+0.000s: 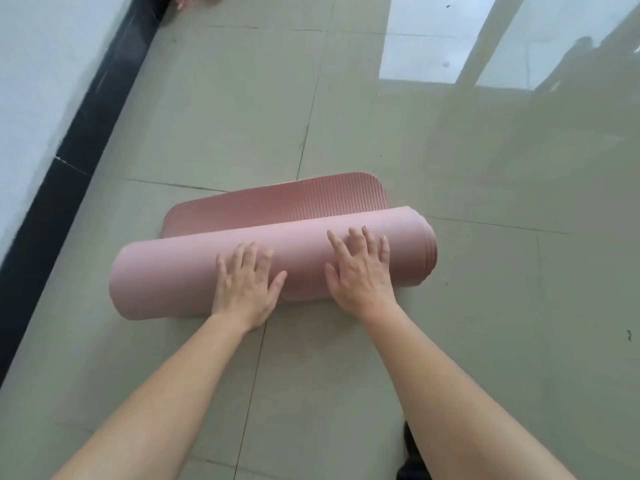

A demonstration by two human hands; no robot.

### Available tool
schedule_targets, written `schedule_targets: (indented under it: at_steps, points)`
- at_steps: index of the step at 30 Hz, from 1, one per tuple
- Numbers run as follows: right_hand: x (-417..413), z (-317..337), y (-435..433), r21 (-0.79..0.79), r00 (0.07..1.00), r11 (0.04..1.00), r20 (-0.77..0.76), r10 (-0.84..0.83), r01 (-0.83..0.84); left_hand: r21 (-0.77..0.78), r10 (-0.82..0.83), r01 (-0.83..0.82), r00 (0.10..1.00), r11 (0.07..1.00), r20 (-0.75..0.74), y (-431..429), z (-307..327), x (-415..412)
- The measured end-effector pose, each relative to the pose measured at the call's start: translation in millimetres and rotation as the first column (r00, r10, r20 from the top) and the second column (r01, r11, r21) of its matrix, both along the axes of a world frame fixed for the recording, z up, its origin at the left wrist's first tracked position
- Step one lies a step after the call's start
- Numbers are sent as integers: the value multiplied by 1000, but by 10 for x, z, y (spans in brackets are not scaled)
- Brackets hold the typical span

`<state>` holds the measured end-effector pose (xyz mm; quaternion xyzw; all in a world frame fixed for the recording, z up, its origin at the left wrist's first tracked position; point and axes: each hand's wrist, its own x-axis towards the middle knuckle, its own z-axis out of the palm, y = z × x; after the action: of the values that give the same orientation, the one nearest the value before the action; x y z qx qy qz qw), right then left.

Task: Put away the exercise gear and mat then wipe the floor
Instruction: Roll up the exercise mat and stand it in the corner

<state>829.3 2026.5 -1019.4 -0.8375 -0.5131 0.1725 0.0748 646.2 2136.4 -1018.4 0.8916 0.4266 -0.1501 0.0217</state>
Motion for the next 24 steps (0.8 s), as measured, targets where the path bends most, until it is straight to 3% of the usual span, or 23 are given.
schedule_targets:
  at_steps: [2, 4, 7, 10, 13, 15, 17, 19, 24]
  points:
    - [276, -67, 180, -7, 999, 999, -7, 36, -36, -77, 58, -58, 998, 995, -14, 168, -90, 137]
    - [522, -207, 389, -32, 995, 994, 12, 100, -100, -47, 61, -60, 998, 997, 21, 405, -262, 293]
    - [839, -432, 918, -6, 992, 994, 62, 110, -110, 45, 37, -44, 988, 998, 153, 993, -478, 570]
    - [1093, -444, 1511, 87, 988, 994, 142, 57, -70, -4, 59, -60, 963, 998, 262, 1754, -525, 982]
    - [1124, -353, 1672, 169, 976, 972, 172, 136, -165, 15, 145, -150, 973, 989, 181, 2225, -462, 1253]
    - [1057, -314, 1570, 91, 941, 947, 178, 289, -308, 89, 204, -223, 962, 971, 184, 2258, -359, 1348]
    - [1058, -335, 1508, 1, 924, 937, 162, 346, -350, 169, 157, -214, 941, 962, 301, 2137, -280, 1403]
    - [1129, -379, 1567, -17, 938, 944, 114, 329, -329, 199, 73, -158, 923, 967, 377, 1891, -298, 1358]
    - [1259, -509, 1762, 48, 980, 991, 163, 117, -127, 160, -33, -8, 967, 987, 253, 1775, -676, 1136]
